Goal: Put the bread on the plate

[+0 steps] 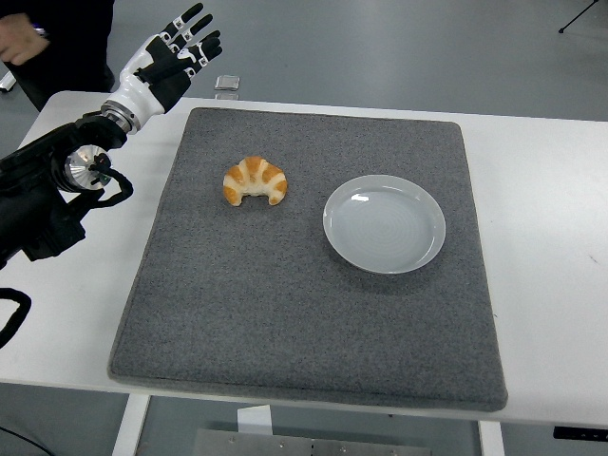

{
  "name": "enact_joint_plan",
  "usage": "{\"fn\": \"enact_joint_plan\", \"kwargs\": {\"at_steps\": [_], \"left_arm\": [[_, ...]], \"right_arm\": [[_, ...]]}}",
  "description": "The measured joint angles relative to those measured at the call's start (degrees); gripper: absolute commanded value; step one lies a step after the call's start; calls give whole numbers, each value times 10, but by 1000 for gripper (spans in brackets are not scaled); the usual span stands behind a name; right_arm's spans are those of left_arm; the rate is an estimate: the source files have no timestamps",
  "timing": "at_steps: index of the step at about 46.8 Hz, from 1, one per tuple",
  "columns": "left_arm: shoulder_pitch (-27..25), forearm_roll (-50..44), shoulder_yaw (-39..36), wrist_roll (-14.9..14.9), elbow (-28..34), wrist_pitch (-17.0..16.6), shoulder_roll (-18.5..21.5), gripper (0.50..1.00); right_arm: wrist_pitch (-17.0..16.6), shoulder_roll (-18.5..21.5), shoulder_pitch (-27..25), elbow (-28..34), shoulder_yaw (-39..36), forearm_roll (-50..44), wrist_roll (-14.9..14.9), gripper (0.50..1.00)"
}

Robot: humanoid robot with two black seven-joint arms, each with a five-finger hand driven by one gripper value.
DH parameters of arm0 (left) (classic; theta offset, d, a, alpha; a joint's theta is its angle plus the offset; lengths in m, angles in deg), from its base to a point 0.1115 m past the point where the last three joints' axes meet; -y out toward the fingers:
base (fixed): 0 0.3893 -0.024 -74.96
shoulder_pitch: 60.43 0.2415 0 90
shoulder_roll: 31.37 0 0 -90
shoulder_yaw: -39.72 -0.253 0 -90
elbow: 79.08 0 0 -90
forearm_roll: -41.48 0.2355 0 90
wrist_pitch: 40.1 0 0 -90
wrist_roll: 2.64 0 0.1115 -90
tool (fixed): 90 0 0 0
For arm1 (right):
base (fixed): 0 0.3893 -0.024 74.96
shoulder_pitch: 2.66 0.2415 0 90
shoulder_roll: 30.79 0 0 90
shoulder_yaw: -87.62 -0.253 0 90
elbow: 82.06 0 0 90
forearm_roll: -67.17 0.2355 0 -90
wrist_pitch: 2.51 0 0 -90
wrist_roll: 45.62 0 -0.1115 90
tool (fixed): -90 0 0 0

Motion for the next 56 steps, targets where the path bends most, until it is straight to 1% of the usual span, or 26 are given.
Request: {"fn": "enact_joint_plan", "kwargs": {"at_steps": [35,45,52,56], "left_arm": [[-2,-1,0,0,0,0,0,990],[-11,0,-5,-4,1,-1,2,988],[-30,1,-13,-8,4,-20,7,986],[-48,1,-38,-10,15,-32,17,981]], "right_arm": [[0,0,0,0,0,0,0,954],[0,0,0,0,-1,0,0,952],[0,0,0,0,-2,-1,0,952],[1,0,0,0,-2,-1,0,952]]}}
